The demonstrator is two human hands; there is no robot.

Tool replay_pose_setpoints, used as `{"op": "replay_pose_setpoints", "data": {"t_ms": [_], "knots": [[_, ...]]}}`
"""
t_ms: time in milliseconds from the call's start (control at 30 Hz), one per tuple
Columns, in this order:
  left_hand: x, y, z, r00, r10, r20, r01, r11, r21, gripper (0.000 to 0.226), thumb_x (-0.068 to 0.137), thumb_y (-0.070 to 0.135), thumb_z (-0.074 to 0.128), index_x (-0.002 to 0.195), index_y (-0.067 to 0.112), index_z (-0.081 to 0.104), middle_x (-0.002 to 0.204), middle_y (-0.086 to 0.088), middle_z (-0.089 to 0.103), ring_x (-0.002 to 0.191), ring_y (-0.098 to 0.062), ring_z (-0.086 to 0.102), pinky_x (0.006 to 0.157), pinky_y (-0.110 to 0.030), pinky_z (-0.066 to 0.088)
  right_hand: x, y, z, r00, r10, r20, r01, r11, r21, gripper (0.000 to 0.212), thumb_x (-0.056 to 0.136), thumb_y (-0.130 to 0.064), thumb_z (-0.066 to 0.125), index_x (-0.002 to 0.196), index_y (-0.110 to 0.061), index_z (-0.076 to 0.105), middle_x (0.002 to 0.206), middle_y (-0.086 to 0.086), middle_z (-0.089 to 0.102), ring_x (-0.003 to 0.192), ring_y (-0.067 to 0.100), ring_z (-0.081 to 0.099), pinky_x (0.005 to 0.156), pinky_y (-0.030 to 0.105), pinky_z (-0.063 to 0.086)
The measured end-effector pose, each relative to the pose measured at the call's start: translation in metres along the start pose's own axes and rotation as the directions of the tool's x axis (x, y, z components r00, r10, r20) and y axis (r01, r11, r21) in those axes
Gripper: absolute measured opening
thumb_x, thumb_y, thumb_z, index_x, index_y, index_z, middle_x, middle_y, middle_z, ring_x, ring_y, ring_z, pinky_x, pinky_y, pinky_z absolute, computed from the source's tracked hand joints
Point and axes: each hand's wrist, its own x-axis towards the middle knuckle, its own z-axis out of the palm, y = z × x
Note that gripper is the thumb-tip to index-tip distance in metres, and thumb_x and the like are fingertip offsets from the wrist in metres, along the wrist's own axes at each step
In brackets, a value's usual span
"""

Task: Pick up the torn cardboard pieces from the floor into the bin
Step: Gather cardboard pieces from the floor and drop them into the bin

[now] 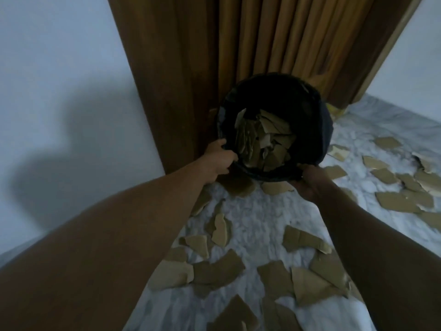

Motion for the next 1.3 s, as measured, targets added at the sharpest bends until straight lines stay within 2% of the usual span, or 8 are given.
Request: {"op": "replay_pose_setpoints", "data": {"t_ms": [333, 567, 667, 767, 833, 900, 1033, 1300], "knots": [[0.091, 0.024, 0.024, 0.915, 0.374, -0.151, -0.364, 0.927, 0.091, 0.062, 0.094, 0.024, 0.065, 0.149, 0.02, 0.035, 0.15, -0.006, 0.04, 0.135, -0.022, 0.042, 0.112, -0.036, 0.039, 0.022, -0.035, 0.044, 1.0, 0.014, 0.0, -0.014, 0.994, 0.107, 0.023, 0.106, -0.029, 0.043, 0.109, -0.01, 0.054, 0.106, 0.01, 0.059, 0.093, 0.026, 0.063, 0.066, 0.043, 0.063], [0.087, -0.001, 0.049, 0.865, 0.444, -0.232, -0.431, 0.896, 0.109, 0.068, 0.099, 0.041, 0.053, 0.156, 0.025, 0.022, 0.157, -0.008, 0.027, 0.142, -0.027, 0.033, 0.113, -0.036, 0.032, -0.061, 0.027, -0.001, 0.984, -0.034, -0.176, -0.038, 0.922, -0.386, 0.04, 0.105, -0.034, 0.046, 0.138, -0.012, 0.051, 0.129, 0.018, 0.054, 0.104, 0.039, 0.066, 0.09, 0.048, 0.057], [0.066, -0.035, 0.046, 0.857, 0.494, -0.15, -0.445, 0.854, 0.27, 0.073, 0.098, 0.049, 0.049, 0.158, 0.025, 0.016, 0.16, -0.01, 0.021, 0.145, -0.029, 0.028, 0.114, -0.038, 0.029, -0.111, 0.078, -0.043, 0.97, 0.122, -0.21, -0.241, 0.356, -0.903, 0.044, 0.098, -0.038, 0.06, 0.12, -0.001, 0.066, 0.1, 0.019, 0.069, 0.074, 0.027, 0.067, 0.074, 0.04, 0.059], [0.02, -0.115, 0.047, 0.878, 0.467, 0.103, -0.44, 0.704, 0.558, 0.074, 0.091, 0.056, 0.054, 0.152, 0.02, 0.031, 0.152, -0.01, 0.036, 0.136, -0.032, 0.04, 0.107, -0.047, 0.04, -0.161, 0.131, -0.074, 0.871, 0.345, -0.349, -0.275, -0.247, -0.929, 0.064, 0.082, -0.049, 0.076, 0.121, 0.001, 0.065, 0.084, 0.007, 0.065, 0.068, 0.017, 0.062, 0.068, 0.028, 0.055], [-0.027, -0.169, 0.05, 0.82, 0.301, 0.486, -0.571, 0.484, 0.663, 0.084, 0.081, 0.072, 0.057, 0.145, 0.02, 0.042, 0.147, -0.008, 0.041, 0.133, -0.03, 0.043, 0.105, -0.048, 0.041, -0.188, 0.168, -0.091, 0.865, 0.304, -0.4, -0.334, -0.247, -0.91, 0.1, 0.067, -0.055, 0.084, 0.145, -0.01, 0.041, 0.123, 0.009, 0.057, 0.106, 0.025, 0.062, 0.087, 0.035, 0.052], [-0.069, -0.203, 0.053, 0.563, 0.047, 0.825, -0.819, 0.16, 0.551, 0.102, 0.066, 0.087, 0.058, 0.144, 0.025, 0.04, 0.149, -0.005, 0.037, 0.135, -0.028, 0.038, 0.109, -0.049, 0.036, -0.203, 0.201, -0.099, 0.902, 0.143, -0.406, -0.384, -0.16, -0.909, 0.108, 0.064, -0.047, 0.088, 0.147, -0.019, 0.025, 0.133, 0.011, 0.044, 0.114, 0.033, 0.057, 0.085, 0.041, 0.051], [-0.094, -0.239, 0.054, 0.293, -0.181, 0.939, -0.945, -0.204, 0.256, 0.121, 0.042, 0.084, 0.074, 0.137, 0.019, 0.036, 0.139, -0.008, 0.039, 0.12, -0.03, 0.042, 0.093, -0.048, 0.042, -0.211, 0.216, -0.099, 0.915, 0.072, -0.397, -0.399, 0.002, -0.917, 0.084, 0.065, -0.036, 0.088, 0.13, -0.017, 0.038, 0.12, 0.007, 0.052, 0.104, 0.029, 0.06, 0.079, 0.04, 0.055], [-0.07, -0.229, 0.077, 0.414, -0.347, 0.841, -0.881, 0.08, 0.467, 0.092, 0.06, 0.05, 0.09, 0.133, 0.015, 0.047, 0.131, -0.007, 0.05, 0.114, -0.029, 0.054, 0.092, -0.038, 0.048, -0.186, 0.164, -0.087, 0.935, 0.157, -0.316, -0.328, 0.053, -0.943, 0.038, 0.093, -0.024, 0.065, 0.128, -0.011, 0.062, 0.123, 0.008, 0.063, 0.109, 0.025, 0.06, 0.094, 0.036, 0.051]]}}
